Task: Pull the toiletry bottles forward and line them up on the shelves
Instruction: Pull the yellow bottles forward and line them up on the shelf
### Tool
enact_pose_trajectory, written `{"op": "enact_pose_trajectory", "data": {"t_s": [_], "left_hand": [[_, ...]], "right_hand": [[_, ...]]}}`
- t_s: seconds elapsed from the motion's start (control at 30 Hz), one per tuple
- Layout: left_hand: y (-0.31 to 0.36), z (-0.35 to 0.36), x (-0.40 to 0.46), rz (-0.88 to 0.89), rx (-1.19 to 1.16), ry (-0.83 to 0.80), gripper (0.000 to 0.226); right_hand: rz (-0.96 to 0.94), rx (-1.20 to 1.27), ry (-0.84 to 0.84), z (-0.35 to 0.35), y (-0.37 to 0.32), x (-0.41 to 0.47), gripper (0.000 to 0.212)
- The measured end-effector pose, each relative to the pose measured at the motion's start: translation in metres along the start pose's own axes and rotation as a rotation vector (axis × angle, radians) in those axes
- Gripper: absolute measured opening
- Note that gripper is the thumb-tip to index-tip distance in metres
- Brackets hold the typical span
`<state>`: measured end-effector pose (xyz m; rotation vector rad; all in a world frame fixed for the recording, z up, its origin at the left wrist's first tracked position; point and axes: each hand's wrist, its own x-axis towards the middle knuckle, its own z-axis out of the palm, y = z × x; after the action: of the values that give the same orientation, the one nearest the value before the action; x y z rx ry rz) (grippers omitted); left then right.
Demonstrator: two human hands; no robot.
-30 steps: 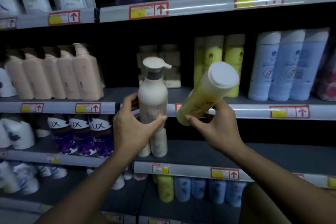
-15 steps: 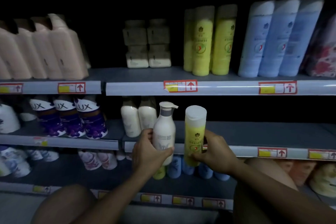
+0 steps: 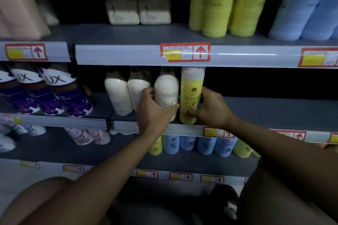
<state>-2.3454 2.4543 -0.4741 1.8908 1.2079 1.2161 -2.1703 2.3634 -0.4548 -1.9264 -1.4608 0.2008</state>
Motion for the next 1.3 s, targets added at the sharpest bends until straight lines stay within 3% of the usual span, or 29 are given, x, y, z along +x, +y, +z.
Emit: {"op": "enact_pose_trajectory", "data": {"t_s": [0.2,0.57,0.9,1.3], "left_hand": [[-0.010,0.025,-0.004,-0.015,0.001,0.118,0.080],[-0.018,0.030,-0.013,0.003,0.040,0.091,0.071],[-0.023,0.026,-0.010,-0.011,0.014,0.202,0.066],[-0.024,0.031,-0.010,-0.008,0.077,0.248,0.065]], "right_hand": [[0.028,0.001,0.014,0.014,0.017,0.025,0.053],[0.109,0.067,0.002,0.022,0.025,0.035,0.051],[0.233,0.022,0.043,0.010,0.032,0.037,0.039],[0.285,0.053,0.069,0.010,0.052,0.055,0.048]]}}
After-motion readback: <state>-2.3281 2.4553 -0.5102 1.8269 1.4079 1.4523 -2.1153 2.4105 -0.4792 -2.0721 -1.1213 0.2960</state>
